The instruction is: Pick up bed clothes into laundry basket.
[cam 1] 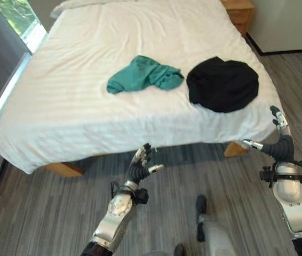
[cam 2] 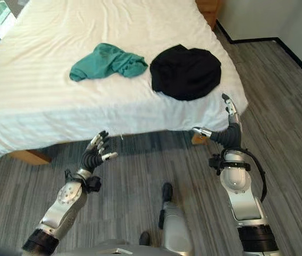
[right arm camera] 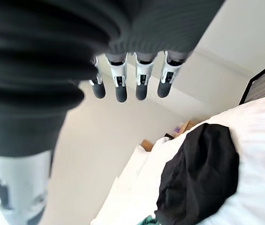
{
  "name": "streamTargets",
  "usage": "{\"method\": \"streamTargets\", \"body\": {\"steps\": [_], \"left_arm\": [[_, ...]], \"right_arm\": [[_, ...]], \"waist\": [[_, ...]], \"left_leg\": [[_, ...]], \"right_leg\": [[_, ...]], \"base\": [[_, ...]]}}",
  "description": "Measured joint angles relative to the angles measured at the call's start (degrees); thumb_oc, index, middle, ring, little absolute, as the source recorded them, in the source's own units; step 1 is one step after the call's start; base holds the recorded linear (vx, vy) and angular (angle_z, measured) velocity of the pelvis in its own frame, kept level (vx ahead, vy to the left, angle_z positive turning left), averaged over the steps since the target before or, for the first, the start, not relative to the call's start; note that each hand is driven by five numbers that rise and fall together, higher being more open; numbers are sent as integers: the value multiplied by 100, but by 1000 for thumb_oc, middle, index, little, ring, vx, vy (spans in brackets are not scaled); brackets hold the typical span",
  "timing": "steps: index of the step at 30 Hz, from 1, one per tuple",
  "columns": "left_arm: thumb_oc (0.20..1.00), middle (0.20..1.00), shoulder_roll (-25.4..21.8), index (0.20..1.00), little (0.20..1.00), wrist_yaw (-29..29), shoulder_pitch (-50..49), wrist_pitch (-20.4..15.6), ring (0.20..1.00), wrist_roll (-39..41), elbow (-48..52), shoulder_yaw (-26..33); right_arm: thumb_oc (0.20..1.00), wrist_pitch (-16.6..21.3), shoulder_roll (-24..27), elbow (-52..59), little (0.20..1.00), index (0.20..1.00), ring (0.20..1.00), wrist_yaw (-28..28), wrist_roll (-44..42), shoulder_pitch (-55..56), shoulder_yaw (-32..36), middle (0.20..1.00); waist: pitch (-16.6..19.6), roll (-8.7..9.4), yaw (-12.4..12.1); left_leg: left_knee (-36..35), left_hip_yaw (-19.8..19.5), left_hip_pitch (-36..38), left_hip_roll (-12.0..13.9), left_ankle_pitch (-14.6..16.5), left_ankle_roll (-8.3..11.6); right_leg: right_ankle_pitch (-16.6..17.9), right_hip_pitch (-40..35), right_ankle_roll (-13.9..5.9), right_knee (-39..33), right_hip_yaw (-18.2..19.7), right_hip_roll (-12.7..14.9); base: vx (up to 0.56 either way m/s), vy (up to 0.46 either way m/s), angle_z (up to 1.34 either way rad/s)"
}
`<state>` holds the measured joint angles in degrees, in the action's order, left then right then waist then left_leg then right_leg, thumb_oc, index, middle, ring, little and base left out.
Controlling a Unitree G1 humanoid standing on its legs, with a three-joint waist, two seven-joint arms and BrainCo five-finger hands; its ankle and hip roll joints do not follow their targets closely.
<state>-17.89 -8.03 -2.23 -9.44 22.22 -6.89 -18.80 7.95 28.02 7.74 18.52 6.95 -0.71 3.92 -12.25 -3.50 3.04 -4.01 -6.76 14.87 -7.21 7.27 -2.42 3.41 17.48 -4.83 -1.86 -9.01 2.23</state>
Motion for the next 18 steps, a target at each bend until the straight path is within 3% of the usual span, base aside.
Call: {"method": "streamTargets", "body": {"steps": [1, 2, 3, 4, 5, 7, 9, 10, 11, 12, 13, 14, 15, 16, 17, 18], "left_arm": [[1000, 1000, 72, 1000, 1000, 10, -106, 19, 1000, 3, -52, 1], [1000, 1000, 248, 1000, 1000, 42, -204, 47, 1000, 2, -67, -92], [1000, 1000, 430, 1000, 1000, 57, -266, 54, 1000, 4, -20, -133], [1000, 1000, 381, 1000, 1000, 101, -299, 40, 1000, 20, 178, -74], [1000, 1000, 366, 1000, 1000, 93, -222, 33, 1000, 23, 279, -49], [1000, 1000, 269, 1000, 1000, 55, -208, 0, 1000, 31, 483, 10], [1000, 1000, -15, 1000, 1000, -11, -219, -2, 1000, 252, 625, 85], [1000, 1000, -77, 1000, 1000, -30, -197, -5, 1000, 253, 621, 101], [1000, 1000, -106, 1000, 1000, -65, -251, -2, 1000, 268, 621, 101], [1000, 1000, -151, 1000, 1000, -69, -282, 0, 1000, 420, 606, 72], [1000, 1000, -152, 1000, 1000, -74, -285, -3, 1000, 451, 608, 68], [1000, 1000, -159, 1000, 1000, -81, -283, -7, 1000, 463, 551, 34], [1000, 1000, -172, 1000, 1000, -71, -279, -11, 1000, 463, 403, 19], [1000, 1000, -147, 1000, 1000, -77, -197, 26, 1000, 465, 282, -63], [1000, 1000, -68, 1000, 1000, -62, -261, 43, 1000, 528, 289, -179], [1000, 1000, -61, 1000, 1000, -48, -337, 42, 1000, 618, 284, -232]], "right_arm": [[1000, -26, 2, -206, 1000, 1000, 1000, 95, 111, -195, 123, 1000], [1000, -119, 56, -406, 1000, 1000, 1000, 281, 207, -209, 337, 1000], [1000, -159, 98, -462, 1000, 1000, 1000, 398, 232, -220, 346, 1000], [1000, -229, 98, -608, 1000, 1000, 1000, 563, 463, -458, 165, 1000], [1000, -295, 104, -603, 1000, 1000, 1000, 654, 609, -503, 214, 1000], [1000, -427, 95, -671, 1000, 1000, 1000, 843, 749, -668, 222, 1000], [1000, -677, 60, -1093, 1000, 1000, 1000, 1143, 1013, -1063, 193, 1000], [1000, -776, 95, -1280, 1000, 1000, 1000, 1239, 1057, -1216, 183, 1000], [1000, -840, 110, -1383, 1000, 1000, 1000, 1271, 1070, -1314, 166, 1000], [1000, -878, 156, -1544, 1000, 1000, 1000, 1408, 1116, -1358, 69, 1000], [1000, -922, 219, -1625, 1000, 1000, 1000, 1445, 1113, -1392, -78, 1000], [1000, -919, 297, -1819, 1000, 1000, 1000, 1495, 1113, -1421, -273, 1000], [1000, -929, 328, -2185, 1000, 1000, 1000, 1531, 1114, -1596, -532, 1000], [1000, -1025, 372, -2316, 1000, 1000, 1000, 1476, 1118, -1515, -581, 1000], [1000, -1158, 355, -2477, 1000, 1000, 1000, 1456, 1112, -1117, -590, 1000], [1000, -1195, 342, -2715, 1000, 1000, 1000, 1443, 1111, -986, -716, 1000]], "waist": [[31, 67, -13], [69, 107, -71], [184, 18, -161], [203, 76, -326], [167, 153, -376], [114, 236, -569], [-156, 667, -688], [-225, 721, -690], [-242, 728, -703], [-233, 734, -774], [-225, 715, -799], [-157, 622, -832], [-111, 561, -813], [-127, 526, -763], [-61, 496, -764], [5, 469, -770]], "left_leg": [[24, -84, 251, 6, 91, 133], [218, -188, 660, 47, 119, 174], [785, -72, 582, 101, 102, 204], [2718, 310, -256, 97, -59, 422], [4179, 398, -1055, 150, -183, 593], [5259, 482, -2066, 153, -168, 601], [4772, 728, -2860, 303, 90, 570], [4273, 784, -2999, 399, 92, 570], [3826, 739, -3178, 522, 13, 543], [2854, 718, -3223, 677, -81, 435], [2309, 621, -3191, 711, -183, 424], [1582, 353, -3158, 702, -324, 407], [489, 37, -2824, 711, -463, 339], [259, 21, -2790, 665, -595, 344], [644, 292, -2703, 571, -766, 136], [699, 341, -2546, 481, -822, 54]], "right_leg": [[125, -181, 107, 5, 23, -54], [773, -655, 648, 99, 193, -95], [660, -888, 759, 74, 172, -185], [439, -1254, 935, -82, 180, -279], [421, -1321, 963, -148, 180, -297], [340, -1466, 1065, -151, 256, -325], [65, -1898, 958, -177, 521, -244], [46, -2043, 931, -203, 508, -258], [-4, -2166, 859, -201, 479, -334], [-174, -2437, 640, -322, 483, -431], [-275, -2546, 690, -338, 508, -485], [-562, -2622, 447, -381, 591, -561], [-583, -2709, 598, -377, 632, -601], [-609, -2782, 815, -377, 610, -623], [-737, -3032, 732, -369, 488, -615], [-834, -3161, 584, -356, 483, -629]], "base": [[677, -289, 87], [408, -228, 74], [392, -277, 52], [279, -293, 20], [203, -216, -6], [169, -55, -17], [213, 30, -16], [209, 81, -24], [449, 216, -53], [459, 225, -70], [346, 171, -68], [244, 69, -72], [154, 30, -62], [231, 104, -46], [125, 94, -26], [161, 125, -23]]}}
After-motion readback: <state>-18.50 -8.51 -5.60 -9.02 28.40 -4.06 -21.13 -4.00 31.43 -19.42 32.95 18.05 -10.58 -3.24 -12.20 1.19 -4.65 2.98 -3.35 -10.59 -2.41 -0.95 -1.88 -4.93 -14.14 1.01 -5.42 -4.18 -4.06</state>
